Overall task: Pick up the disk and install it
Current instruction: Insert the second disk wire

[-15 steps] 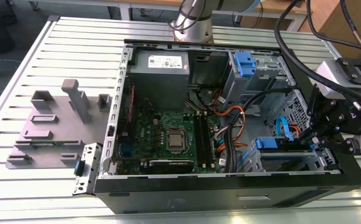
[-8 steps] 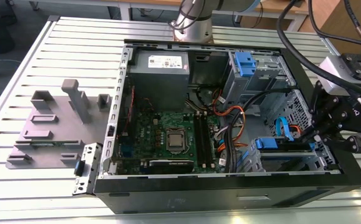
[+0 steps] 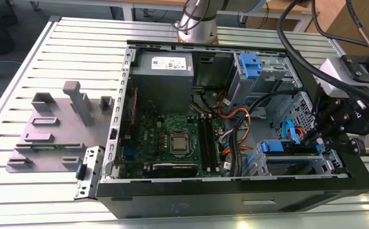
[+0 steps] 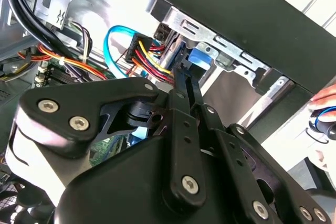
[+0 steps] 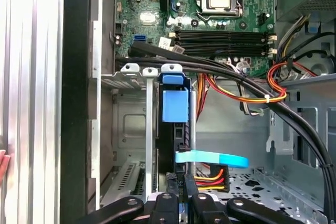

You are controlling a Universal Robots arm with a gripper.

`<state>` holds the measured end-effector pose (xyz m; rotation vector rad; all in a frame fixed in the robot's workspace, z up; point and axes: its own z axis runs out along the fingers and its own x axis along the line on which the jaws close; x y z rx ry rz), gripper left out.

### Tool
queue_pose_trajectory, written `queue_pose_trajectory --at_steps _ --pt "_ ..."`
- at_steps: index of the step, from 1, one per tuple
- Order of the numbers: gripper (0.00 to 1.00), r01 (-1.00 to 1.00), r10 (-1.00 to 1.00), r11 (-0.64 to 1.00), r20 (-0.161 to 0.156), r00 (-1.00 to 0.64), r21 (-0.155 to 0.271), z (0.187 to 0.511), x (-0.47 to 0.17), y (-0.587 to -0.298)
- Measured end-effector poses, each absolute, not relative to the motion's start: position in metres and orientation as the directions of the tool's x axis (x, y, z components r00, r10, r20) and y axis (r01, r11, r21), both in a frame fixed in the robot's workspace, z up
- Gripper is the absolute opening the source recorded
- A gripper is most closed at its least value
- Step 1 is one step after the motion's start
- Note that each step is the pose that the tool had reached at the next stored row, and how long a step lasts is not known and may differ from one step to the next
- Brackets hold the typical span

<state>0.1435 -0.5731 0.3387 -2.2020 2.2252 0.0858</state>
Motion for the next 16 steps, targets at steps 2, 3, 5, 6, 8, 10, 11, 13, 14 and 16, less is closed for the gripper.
queue_pose_trajectory --at_steps 2,3,5,6,8,10,11,13,14,16 --pt "0.16 -0.999 -0.999 0.01 -0.046 -0.011 0.032 0.3381 0.1432 -0.5713" --pt "0.16 -0.999 -0.999 0.01 -0.046 -0.011 0.032 0.3379 0.143 -0.5708" --pt "0.16 -0.999 -0.999 0.01 -0.046 -0.011 0.032 0.3374 0.1425 -0.5701" --pt "0.16 -0.999 -0.999 0.01 -0.046 -0.011 0.032 0.337 0.1422 -0.57" --pt "0.16 -0.999 -0.999 0.01 -0.045 -0.011 0.032 0.337 0.1422 -0.5701" --pt "0.16 -0.999 -0.999 0.01 -0.044 -0.011 0.032 0.337 0.1422 -0.5703" --pt "0.16 -0.999 -0.999 0.01 -0.044 -0.011 0.032 0.337 0.1422 -0.5703" --pt "0.16 -0.999 -0.999 0.01 -0.044 -0.011 0.032 0.3366 0.1422 -0.5703" --pt "0.16 -0.999 -0.999 0.01 -0.043 -0.011 0.032 0.3365 0.1422 -0.5703" --pt "0.16 -0.999 -0.999 0.01 -0.042 -0.011 0.032 0.3362 0.1422 -0.5704"
